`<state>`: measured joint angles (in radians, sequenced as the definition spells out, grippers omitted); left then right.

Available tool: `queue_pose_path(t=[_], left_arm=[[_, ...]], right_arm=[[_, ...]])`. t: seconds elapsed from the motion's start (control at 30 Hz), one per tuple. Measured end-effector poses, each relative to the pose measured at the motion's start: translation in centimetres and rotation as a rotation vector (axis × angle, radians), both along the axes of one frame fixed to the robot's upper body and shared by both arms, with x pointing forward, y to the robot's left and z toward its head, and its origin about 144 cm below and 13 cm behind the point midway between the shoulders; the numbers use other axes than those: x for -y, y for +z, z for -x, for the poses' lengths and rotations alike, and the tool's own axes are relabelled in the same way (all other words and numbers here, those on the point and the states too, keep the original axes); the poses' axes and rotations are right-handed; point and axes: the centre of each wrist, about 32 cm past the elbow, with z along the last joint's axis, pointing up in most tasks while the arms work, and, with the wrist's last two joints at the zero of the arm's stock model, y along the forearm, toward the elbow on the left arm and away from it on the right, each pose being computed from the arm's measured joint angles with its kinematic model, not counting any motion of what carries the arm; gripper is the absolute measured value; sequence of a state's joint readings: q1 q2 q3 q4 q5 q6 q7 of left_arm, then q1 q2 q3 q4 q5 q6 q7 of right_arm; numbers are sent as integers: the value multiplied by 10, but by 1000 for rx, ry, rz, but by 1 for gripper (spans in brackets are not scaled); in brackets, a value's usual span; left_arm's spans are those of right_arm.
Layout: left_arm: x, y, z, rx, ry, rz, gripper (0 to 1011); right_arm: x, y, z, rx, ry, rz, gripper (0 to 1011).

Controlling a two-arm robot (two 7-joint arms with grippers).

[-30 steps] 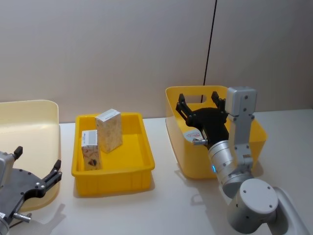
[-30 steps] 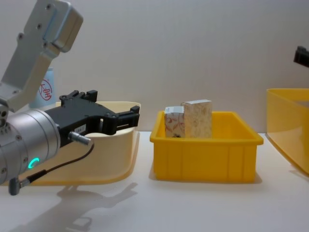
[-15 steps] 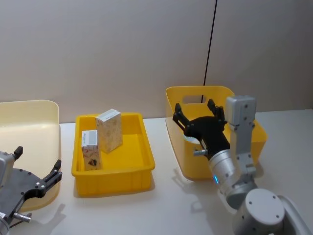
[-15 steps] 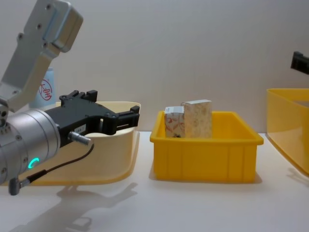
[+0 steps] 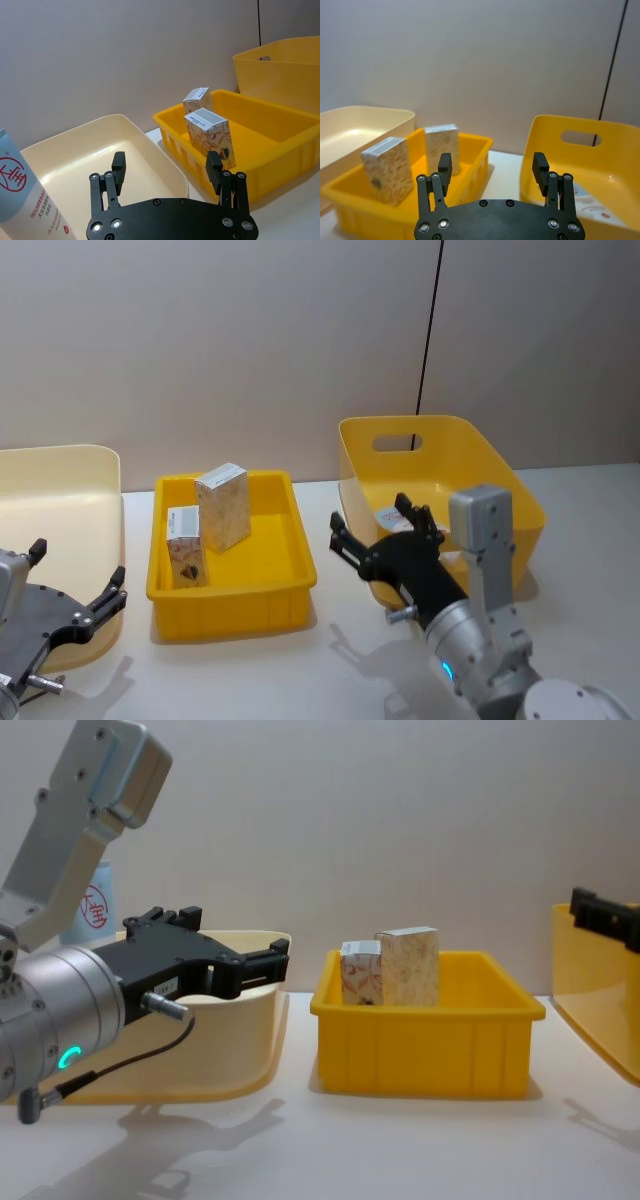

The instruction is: Bimanual collaborative sorting of washing and personal care products

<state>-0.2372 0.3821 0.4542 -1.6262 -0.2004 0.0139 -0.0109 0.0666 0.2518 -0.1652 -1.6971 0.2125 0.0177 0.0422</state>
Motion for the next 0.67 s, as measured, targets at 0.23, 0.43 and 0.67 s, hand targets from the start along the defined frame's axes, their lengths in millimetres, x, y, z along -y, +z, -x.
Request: queue_pose_path(t=[0.23,0.43,0.67], left_arm=[[0,0,0,0,0,0,1000],[0,0,0,0,0,0,999],[0,0,0,0,0,0,999]], right_arm=[[-1,-7,18,-44,74,8,1001],[-3,-10,26,-65,106,8,1001],[-3,-10,27,-67,110,8,1001]])
